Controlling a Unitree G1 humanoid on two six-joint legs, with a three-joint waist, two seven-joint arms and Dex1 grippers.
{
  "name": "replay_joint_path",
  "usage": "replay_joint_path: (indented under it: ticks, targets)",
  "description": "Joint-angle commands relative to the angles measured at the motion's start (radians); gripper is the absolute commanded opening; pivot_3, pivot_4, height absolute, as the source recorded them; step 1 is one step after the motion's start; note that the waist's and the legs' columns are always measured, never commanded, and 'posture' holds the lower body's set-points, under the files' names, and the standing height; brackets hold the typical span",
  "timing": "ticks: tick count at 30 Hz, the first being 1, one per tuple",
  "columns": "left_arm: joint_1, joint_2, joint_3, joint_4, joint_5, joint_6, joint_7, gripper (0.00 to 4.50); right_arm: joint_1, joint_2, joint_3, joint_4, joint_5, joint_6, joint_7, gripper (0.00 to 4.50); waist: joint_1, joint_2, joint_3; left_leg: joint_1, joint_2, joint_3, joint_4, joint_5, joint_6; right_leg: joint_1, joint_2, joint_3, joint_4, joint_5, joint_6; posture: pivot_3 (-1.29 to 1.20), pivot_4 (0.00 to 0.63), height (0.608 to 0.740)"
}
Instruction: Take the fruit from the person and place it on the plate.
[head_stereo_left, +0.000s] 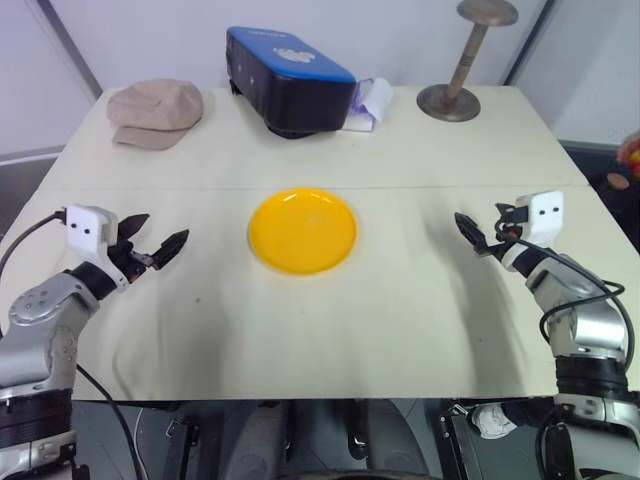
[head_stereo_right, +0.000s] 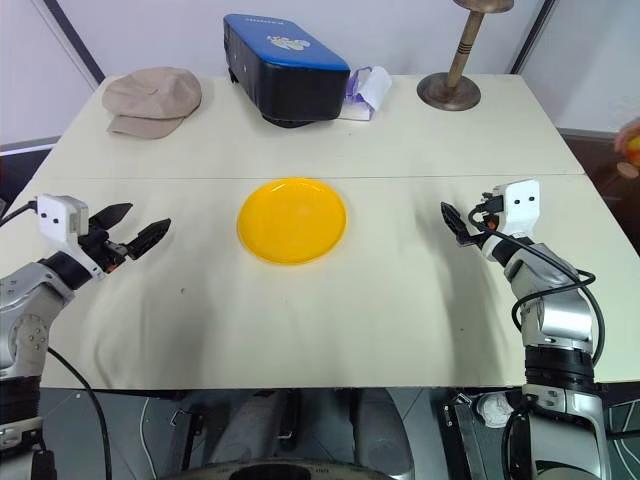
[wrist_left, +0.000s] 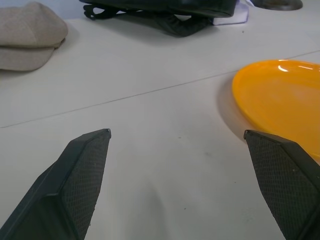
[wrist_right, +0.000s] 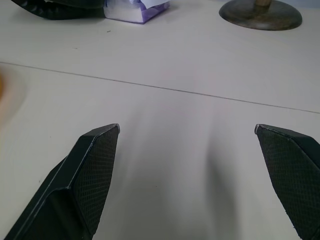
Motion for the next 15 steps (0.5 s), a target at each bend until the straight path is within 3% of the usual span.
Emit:
replay_joint_path:
  ticks: [1, 15]
  targets:
    - [-0.012, 0.012, 0.022, -0.019, 0.002, -0.025, 0.000, 4.50, -0.010, -0.015, -0.027, -0.010, -0.002, -0.020, -0.003, 4.43, 0.000, 0.000, 0.000, 0.000, 0.000, 0.000, 0.000, 0.000, 0.000, 0.000, 0.000, 0.000, 0.000, 0.000, 0.000, 0.00, 0.150, 0.740]
    - [-0.018, 0.016, 0.022, -0.015, 0.003, -0.024, -0.008, 4.50, -0.013, -0.009, -0.015, -0.017, -0.015, -0.029, -0.005, 4.43, 0.000, 0.000, 0.000, 0.000, 0.000, 0.000, 0.000, 0.000, 0.000, 0.000, 0.000, 0.000, 0.000, 0.000, 0.000, 0.00, 0.150, 0.740]
